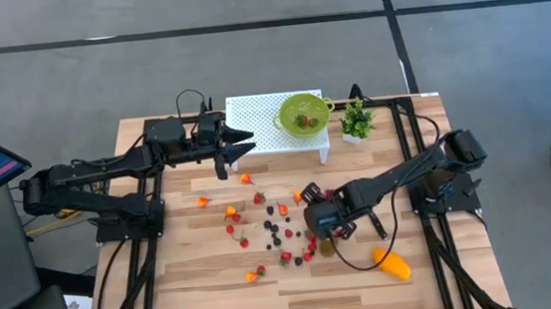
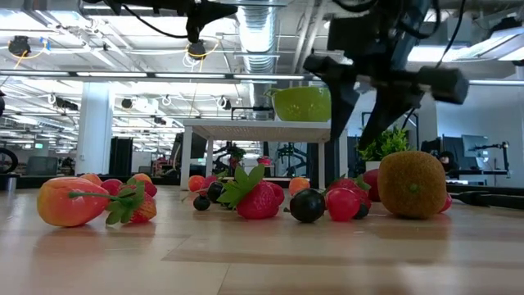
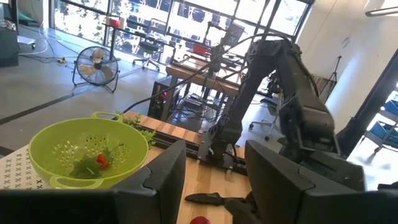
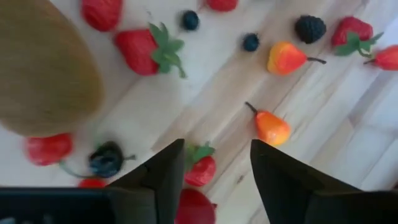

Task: Pick & Place Fruit
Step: Put the red strawberry into the green strainer bowl

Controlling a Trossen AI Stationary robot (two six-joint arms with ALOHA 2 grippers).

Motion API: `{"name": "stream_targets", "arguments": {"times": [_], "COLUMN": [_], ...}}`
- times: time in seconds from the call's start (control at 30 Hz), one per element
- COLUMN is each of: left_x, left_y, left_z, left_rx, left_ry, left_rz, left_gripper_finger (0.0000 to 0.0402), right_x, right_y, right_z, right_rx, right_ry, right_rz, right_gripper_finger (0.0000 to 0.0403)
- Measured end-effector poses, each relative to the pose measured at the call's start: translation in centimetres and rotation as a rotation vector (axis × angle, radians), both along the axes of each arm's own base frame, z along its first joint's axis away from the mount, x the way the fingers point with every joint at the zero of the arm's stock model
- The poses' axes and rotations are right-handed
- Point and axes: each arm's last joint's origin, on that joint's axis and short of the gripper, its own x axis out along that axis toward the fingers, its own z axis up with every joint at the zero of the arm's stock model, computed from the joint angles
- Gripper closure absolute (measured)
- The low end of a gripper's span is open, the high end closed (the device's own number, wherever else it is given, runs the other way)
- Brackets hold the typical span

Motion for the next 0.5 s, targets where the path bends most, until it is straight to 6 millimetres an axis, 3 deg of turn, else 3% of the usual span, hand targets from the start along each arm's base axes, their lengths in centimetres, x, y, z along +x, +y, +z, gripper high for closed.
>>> {"name": "stream_targets", "arguments": {"times": [0.2,0.5], "left_x": [0.0,0.0], "left_y": [0.0,0.0], "left_z": [0.0,0.0], "left_rx": [0.001,0.001], "left_ry": [-0.003,-0.004], "left_rz": [0.0,0.0], "left_gripper_finger": [0.0243,0.0243], "right_x": [-0.1,-0.7], "right_y": [-1.2,-1.5], "right_z": [-1.2,-2.7], "right_rx": [-0.024,-0.04], "right_ry": [0.009,0.028], "right_rz": [0.032,0.089], "right_gripper_finger": [0.0222,0.0226]}}
